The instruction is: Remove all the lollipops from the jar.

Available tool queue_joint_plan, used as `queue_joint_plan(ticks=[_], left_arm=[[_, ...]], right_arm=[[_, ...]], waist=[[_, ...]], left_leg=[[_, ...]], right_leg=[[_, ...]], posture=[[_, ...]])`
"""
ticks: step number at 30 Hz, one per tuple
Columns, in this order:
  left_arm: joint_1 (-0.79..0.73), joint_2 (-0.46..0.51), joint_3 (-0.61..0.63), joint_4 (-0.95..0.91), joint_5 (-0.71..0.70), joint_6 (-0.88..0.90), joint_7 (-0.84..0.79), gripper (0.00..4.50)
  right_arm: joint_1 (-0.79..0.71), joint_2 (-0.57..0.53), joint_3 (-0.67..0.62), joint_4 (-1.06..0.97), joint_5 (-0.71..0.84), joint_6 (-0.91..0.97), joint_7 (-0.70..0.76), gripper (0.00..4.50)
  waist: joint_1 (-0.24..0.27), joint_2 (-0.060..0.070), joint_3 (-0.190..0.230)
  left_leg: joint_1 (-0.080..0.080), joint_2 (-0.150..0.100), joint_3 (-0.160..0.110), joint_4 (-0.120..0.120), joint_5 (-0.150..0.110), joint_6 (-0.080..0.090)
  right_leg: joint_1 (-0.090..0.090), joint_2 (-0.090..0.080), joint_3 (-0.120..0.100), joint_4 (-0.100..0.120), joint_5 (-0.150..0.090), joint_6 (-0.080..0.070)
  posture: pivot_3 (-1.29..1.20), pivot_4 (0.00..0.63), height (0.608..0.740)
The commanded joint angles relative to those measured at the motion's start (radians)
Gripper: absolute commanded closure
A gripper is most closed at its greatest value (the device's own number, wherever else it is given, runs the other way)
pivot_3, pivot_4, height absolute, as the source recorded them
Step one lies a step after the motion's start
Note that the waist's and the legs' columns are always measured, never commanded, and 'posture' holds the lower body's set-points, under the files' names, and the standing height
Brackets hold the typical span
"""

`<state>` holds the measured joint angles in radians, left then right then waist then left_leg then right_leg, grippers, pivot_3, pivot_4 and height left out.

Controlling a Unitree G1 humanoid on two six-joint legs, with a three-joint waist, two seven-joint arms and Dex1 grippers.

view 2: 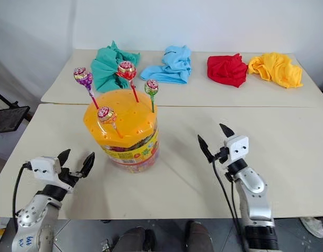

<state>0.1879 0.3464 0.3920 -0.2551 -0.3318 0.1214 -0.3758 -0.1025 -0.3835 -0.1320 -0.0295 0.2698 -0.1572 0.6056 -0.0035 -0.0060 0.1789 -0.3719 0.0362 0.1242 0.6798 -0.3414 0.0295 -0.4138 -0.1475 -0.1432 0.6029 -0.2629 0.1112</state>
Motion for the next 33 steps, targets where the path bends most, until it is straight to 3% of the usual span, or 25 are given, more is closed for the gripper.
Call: queue_joint_plan(ticks=[1,2,6,9,12,15,17,21,26,30,33], left_arm=[[0.001,0.089,0.055,0.047,-0.053,-0.047,-0.13,0.02],[-0.016,0.116,0.086,0.071,-0.098,-0.049,-0.172,0.02],[-0.095,0.299,0.238,0.1,-0.525,0.182,-0.487,0.02],[-0.208,0.463,0.283,0.164,-0.697,0.361,-0.612,0.02],[-0.307,0.55,0.285,0.197,-0.787,0.476,-0.651,0.02],[-0.434,0.605,0.205,0.189,-0.786,0.517,-0.707,0.02],[-0.504,0.613,0.139,0.177,-0.755,0.524,-0.732,0.02],[-0.71,0.518,-0.015,0.241,-0.686,0.503,-0.723,0.02],[-0.761,0.439,-0.11,0.221,-0.645,0.502,-0.764,0.02],[-0.796,0.42,-0.096,0.25,-0.641,0.501,-0.76,0.87],[-0.807,0.406,-0.087,0.259,-0.649,0.509,-0.754,1.76]], right_arm=[[0.022,-0.067,-0.053,-0.068,0.14,0.018,0.136,0.0],[0.029,-0.088,-0.071,-0.098,0.195,0.05,0.166,0.0],[0.072,-0.161,-0.133,-0.324,0.474,0.197,0.247,0.0],[0.117,-0.2,-0.142,-0.492,0.616,0.269,0.275,0.0],[0.116,-0.207,-0.166,-0.565,0.711,0.311,0.248,0.0],[0.108,-0.211,-0.172,-0.637,0.757,0.294,0.31,0.0],[0.109,-0.197,-0.164,-0.678,0.767,0.279,0.338,0.0],[0.111,-0.163,-0.083,-0.703,0.638,0.212,0.4,0.0],[0.065,-0.136,-0.04,-0.634,0.542,0.167,0.407,0.0],[0.038,-0.123,-0.048,-0.609,0.524,0.157,0.377,0.0],[0.031,-0.121,-0.048,-0.606,0.524,0.157,0.363,0.0]], waist=[[0.0,0.0,0.0],[0.0,0.001,0.0],[0.001,0.001,0.001],[0.007,0.001,0.001],[0.004,0.001,0.001],[0.004,0.001,0.001],[0.006,0.001,0.001],[0.014,0.001,0.001],[0.003,0.0,0.001],[0.003,-0.001,0.001],[0.003,-0.001,0.001]], left_leg=[[0.0,0.001,0.0,0.0,0.0,0.0],[0.0,0.001,0.0,0.0,0.0,0.0],[-0.001,0.004,0.0,0.002,-0.001,-0.001],[0.0,0.004,-0.003,0.002,-0.002,-0.002],[0.0,0.004,-0.003,0.002,-0.002,-0.003],[0.001,0.002,-0.001,0.002,-0.003,-0.002],[0.001,0.002,-0.002,0.002,-0.003,-0.003],[0.001,-0.003,-0.001,0.002,-0.003,-0.004],[0.001,-0.003,0.002,0.002,-0.003,-0.004],[0.001,-0.001,0.001,0.002,-0.003,-0.005],[0.001,-0.001,0.001,0.003,-0.003,-0.005]], right_leg=[[0.0,0.0,0.0,0.0,0.0,0.0],[0.0,0.0,0.0,0.0,0.0,0.0],[0.0,0.001,-0.002,0.0,-0.001,-0.001],[0.001,0.001,-0.004,0.002,-0.001,-0.001],[0.002,0.002,-0.004,0.001,-0.001,-0.002],[0.002,0.001,-0.004,0.001,-0.001,-0.002],[0.002,0.002,-0.004,0.001,-0.001,-0.002],[0.002,0.004,-0.004,0.001,-0.001,-0.002],[0.001,0.005,-0.001,0.001,-0.001,-0.001],[0.001,0.007,-0.001,0.001,-0.002,0.0],[0.001,0.008,0.001,0.001,-0.002,0.0]], posture=[[0.0,0.15,0.74],[0.0,0.15,0.74],[0.0,0.15,0.74],[0.0,0.15,0.74],[0.0,0.15,0.74],[0.0,0.15,0.74],[0.0,0.15,0.74],[0.0,0.15,0.74],[0.0,0.15,0.74],[0.0,0.15,0.74],[0.0,0.15,0.74]])
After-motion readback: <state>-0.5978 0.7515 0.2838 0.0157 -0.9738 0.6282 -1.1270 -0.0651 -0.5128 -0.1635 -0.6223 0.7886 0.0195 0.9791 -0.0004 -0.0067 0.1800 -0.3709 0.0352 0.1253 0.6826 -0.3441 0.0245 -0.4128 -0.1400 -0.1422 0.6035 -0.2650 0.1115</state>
